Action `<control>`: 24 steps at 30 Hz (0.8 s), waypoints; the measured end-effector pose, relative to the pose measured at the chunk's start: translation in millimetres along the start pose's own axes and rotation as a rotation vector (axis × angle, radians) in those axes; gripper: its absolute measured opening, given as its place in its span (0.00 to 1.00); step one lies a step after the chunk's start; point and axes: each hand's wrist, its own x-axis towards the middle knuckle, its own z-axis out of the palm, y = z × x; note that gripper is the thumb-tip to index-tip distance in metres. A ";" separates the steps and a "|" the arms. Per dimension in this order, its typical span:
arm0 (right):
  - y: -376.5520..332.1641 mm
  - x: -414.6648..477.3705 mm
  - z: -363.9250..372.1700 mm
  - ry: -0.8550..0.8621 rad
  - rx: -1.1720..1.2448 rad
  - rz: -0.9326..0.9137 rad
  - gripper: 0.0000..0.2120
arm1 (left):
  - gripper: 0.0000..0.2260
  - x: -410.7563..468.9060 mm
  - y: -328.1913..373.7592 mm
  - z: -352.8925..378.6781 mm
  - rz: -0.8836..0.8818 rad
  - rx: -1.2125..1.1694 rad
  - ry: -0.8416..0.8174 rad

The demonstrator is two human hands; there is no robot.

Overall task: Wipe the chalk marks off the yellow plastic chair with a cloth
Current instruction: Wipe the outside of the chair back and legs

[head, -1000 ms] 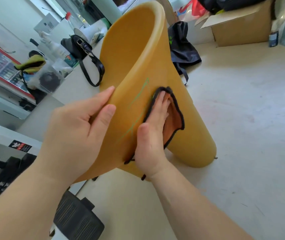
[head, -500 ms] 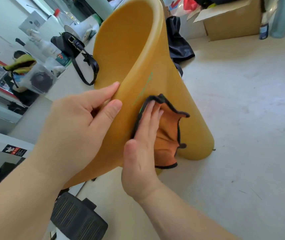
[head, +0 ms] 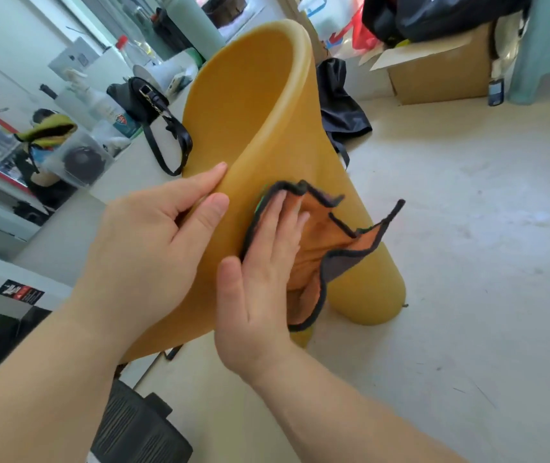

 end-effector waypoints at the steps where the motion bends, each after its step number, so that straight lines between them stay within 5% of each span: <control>1: 1.8 -21.8 5.3 -0.060 -0.020 -0.005 0.39 | 0.16 -1.0 0.1 1.0 -0.020 -0.009 0.011; 9: -8.5 45.3 -13.9 0.060 0.035 0.019 0.42 | 0.16 -7.3 -3.2 -29.4 -0.183 -0.099 -0.231; 14: -8.4 47.0 -14.0 0.089 0.046 0.011 0.40 | 0.15 -23.3 -8.2 -23.2 -0.209 -0.224 -0.136; 20: -5.8 -58.7 13.0 -0.173 -0.027 0.043 0.35 | 0.15 -29.7 -11.0 -9.2 -0.180 -0.260 0.000; 24: -20.6 -15.6 0.3 -0.068 -0.032 0.009 0.39 | 0.14 -33.3 -10.9 -7.6 -0.173 -0.265 0.009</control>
